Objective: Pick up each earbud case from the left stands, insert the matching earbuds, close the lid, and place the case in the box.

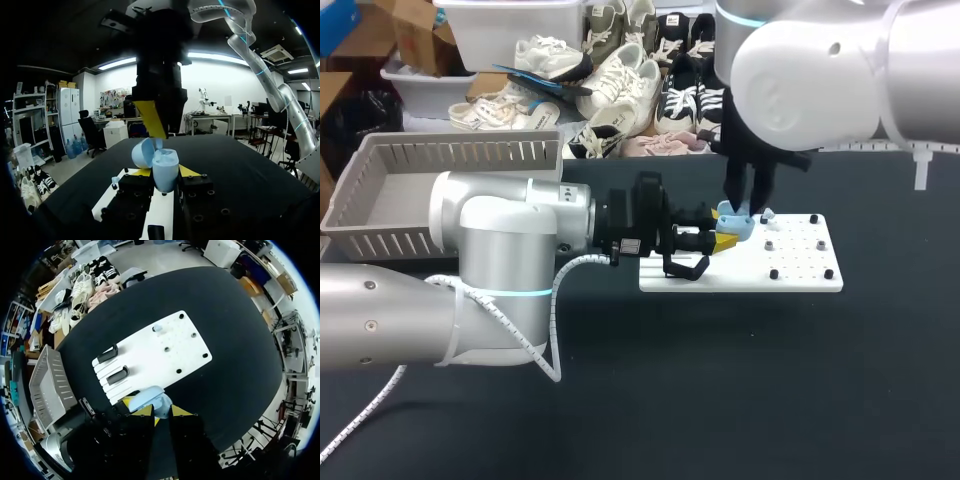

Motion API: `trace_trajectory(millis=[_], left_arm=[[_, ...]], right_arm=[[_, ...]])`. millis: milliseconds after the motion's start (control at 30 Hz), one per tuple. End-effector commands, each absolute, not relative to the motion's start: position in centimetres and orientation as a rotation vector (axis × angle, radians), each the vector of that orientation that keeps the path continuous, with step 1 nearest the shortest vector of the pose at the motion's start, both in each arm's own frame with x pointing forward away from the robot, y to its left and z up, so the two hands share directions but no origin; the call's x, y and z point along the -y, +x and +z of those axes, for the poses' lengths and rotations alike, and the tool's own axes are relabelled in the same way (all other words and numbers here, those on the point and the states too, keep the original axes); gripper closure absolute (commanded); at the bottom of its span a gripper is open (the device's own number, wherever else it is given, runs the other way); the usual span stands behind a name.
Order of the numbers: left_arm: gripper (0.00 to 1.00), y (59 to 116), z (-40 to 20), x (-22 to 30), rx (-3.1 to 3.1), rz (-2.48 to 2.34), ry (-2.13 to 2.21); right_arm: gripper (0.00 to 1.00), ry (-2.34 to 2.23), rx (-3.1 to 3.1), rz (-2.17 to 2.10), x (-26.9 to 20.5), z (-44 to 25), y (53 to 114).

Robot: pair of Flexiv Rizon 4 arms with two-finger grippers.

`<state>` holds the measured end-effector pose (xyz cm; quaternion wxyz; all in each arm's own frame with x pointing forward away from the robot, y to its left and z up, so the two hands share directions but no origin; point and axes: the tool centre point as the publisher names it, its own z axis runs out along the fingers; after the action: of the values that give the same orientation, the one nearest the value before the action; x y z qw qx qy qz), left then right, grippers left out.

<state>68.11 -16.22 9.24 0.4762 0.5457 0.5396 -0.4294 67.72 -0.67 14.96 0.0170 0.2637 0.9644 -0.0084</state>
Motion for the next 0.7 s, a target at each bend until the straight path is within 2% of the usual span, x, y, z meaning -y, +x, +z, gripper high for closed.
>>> trace_trajectory(millis=[33, 700], left_arm=[[1.00, 68.15, 9.14, 16.21, -1.315, -1.050, 1.332], [1.00, 68.15, 9.14, 16.21, -1.315, -1.050, 1.332]], right_arm=[[1.00, 0.824, -2.992, -0.022, 0.80, 14.91, 67.30], [1.00, 0.819, -3.012, -0.017, 0.47, 14.44, 67.47]])
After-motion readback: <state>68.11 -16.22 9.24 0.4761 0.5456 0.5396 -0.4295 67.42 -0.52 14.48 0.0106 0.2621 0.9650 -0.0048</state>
